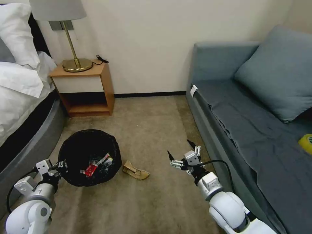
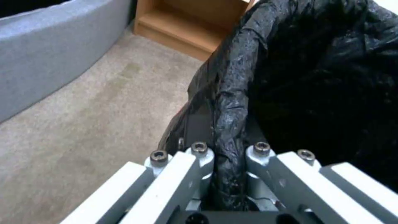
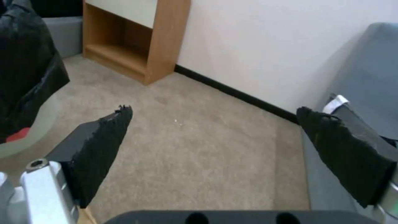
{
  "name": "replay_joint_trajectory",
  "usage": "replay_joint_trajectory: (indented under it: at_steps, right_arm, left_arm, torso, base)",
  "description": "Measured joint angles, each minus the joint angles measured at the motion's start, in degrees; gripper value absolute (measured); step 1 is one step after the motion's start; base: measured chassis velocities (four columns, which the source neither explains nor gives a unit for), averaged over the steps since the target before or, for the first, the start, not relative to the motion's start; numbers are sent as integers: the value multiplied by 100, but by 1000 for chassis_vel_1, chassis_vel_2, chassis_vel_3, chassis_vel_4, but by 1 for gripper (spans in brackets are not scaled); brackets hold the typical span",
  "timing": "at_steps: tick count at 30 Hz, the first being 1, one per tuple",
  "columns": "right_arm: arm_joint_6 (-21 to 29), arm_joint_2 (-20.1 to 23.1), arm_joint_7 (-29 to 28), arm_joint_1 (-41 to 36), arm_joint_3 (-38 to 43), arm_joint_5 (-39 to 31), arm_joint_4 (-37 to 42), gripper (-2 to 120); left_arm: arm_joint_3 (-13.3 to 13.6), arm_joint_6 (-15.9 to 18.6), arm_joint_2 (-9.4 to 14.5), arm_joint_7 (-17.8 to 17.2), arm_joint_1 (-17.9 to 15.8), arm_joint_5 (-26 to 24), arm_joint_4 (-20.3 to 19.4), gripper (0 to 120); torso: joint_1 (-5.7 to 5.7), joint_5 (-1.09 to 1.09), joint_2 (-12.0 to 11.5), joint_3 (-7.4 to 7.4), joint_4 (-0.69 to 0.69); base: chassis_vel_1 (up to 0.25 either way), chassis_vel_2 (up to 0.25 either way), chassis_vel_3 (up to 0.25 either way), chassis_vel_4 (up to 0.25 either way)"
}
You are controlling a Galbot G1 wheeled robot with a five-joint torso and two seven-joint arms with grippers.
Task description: Pick up the trash bin, then pick up the garbage on the floor and place it into the trash bin.
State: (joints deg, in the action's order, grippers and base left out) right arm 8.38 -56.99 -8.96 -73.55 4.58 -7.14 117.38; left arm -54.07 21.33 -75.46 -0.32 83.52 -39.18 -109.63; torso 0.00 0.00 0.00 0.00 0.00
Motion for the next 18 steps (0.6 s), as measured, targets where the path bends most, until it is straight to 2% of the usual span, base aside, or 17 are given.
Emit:
replay_joint_trajectory:
  at_steps: [18]
  right_arm:
    - [83, -96, -83, 729, -738, -274, -498, 100]
  left_arm:
    - [-149, -6, 319, 35, -41, -214, 204, 4]
  torso:
    - [0, -1, 0, 0, 0]
  base:
    - [-67, 76, 72, -72]
